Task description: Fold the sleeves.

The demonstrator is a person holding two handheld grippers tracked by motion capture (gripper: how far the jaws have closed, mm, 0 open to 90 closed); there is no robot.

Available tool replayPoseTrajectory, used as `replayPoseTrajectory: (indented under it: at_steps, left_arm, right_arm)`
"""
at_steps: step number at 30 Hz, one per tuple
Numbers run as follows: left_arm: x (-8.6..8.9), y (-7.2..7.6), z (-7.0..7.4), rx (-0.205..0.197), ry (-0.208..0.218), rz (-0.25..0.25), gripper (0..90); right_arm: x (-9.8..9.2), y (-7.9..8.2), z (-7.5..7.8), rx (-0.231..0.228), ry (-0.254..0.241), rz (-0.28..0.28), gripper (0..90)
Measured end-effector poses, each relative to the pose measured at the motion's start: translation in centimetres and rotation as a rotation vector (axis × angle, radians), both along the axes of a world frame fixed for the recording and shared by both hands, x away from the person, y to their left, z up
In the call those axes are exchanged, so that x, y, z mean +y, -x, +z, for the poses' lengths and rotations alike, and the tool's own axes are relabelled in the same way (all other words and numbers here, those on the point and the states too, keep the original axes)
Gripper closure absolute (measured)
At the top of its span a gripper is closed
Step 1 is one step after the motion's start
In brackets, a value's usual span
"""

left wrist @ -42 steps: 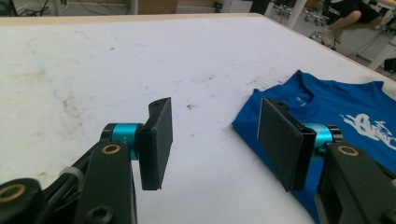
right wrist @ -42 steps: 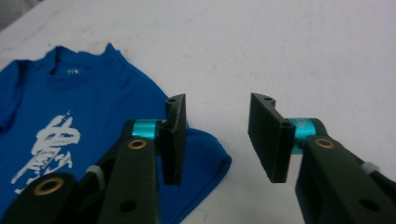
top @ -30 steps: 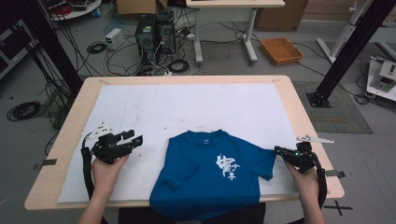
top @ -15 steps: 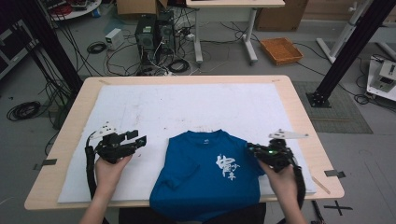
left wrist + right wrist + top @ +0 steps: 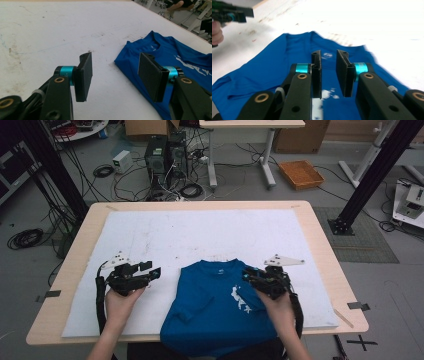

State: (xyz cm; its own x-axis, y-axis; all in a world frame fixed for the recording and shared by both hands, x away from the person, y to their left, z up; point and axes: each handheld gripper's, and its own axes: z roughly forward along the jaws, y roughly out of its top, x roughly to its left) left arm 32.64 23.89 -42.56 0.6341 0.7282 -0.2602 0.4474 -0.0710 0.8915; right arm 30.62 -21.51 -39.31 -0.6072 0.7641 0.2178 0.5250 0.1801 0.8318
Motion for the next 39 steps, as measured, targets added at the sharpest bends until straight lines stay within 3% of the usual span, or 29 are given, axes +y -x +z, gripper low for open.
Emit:
replayPoseTrajectory:
  at_steps: [1, 5, 9, 11, 13, 14, 17, 18, 19, 21, 23, 25, 30, 35, 39]
  left_arm:
    - [0.0, 0.0, 0.0, -0.001, -0.002, 0.003, 45.3]
    - [0.0, -0.1, -0.1, 0.008, -0.005, 0.001, 45.3]
    - [-0.3, -0.1, -0.2, 0.010, -0.009, -0.003, 45.3]
    - [-0.6, -0.1, -0.2, 0.012, -0.012, -0.006, 45.3]
    - [-0.8, -0.1, -0.1, 0.010, -0.011, -0.012, 45.3]
    - [-1.0, -0.1, -0.1, 0.010, -0.014, -0.013, 45.3]
    - [-1.1, 0.0, -0.1, 0.005, -0.027, -0.019, 45.3]
    - [-1.2, 0.0, -0.1, 0.007, -0.029, -0.021, 45.3]
    - [-1.1, -0.1, -0.1, 0.009, -0.031, -0.023, 45.3]
    - [-1.1, 0.0, -0.2, 0.013, -0.034, -0.024, 45.3]
    - [-1.1, 0.0, -0.2, 0.010, -0.040, -0.023, 45.3]
    - [-1.1, 0.0, -0.2, 0.011, -0.038, -0.024, 45.3]
    - [-1.1, 0.0, -0.2, 0.010, -0.037, -0.027, 45.3]
    - [-1.1, 0.0, -0.1, 0.014, -0.032, -0.028, 45.3]
    - [-1.2, -0.1, -0.2, 0.014, -0.036, -0.030, 45.3]
  right_arm:
    - [0.0, 0.0, 0.0, 0.000, 0.000, 0.000, 72.4]
    - [-3.9, 2.2, -0.8, 0.002, 0.012, 0.010, 67.2]
    - [-4.9, 3.6, -1.9, 0.010, 0.037, 0.040, 66.7]
    - [-4.6, 3.5, -1.9, 0.009, 0.049, 0.048, 66.6]
    - [-2.7, 3.1, -2.1, 0.019, 0.106, 0.097, 68.2]
    - [-2.7, 3.1, -2.1, 0.019, 0.106, 0.097, 68.2]
    - [-0.5, 2.3, -3.0, 0.051, 0.182, 0.151, 70.4]
    - [0.5, 2.0, -3.6, 0.060, 0.234, 0.163, 71.3]
    - [0.5, 2.0, -3.6, 0.060, 0.234, 0.163, 71.3]
    - [1.4, 1.7, -4.3, 0.050, 0.299, 0.161, 73.9]
    - [1.6, 1.6, -4.4, 0.055, 0.320, 0.154, 74.8]
    - [2.0, 1.4, -4.7, 0.040, 0.356, 0.156, 85.4]
    - [2.5, 1.3, -4.4, 0.024, 0.358, 0.160, 88.4]
    - [3.6, 0.3, -3.6, 0.002, 0.290, 0.147, 87.8]
    - [4.0, -0.3, -3.7, 0.016, 0.269, 0.141, 84.7]
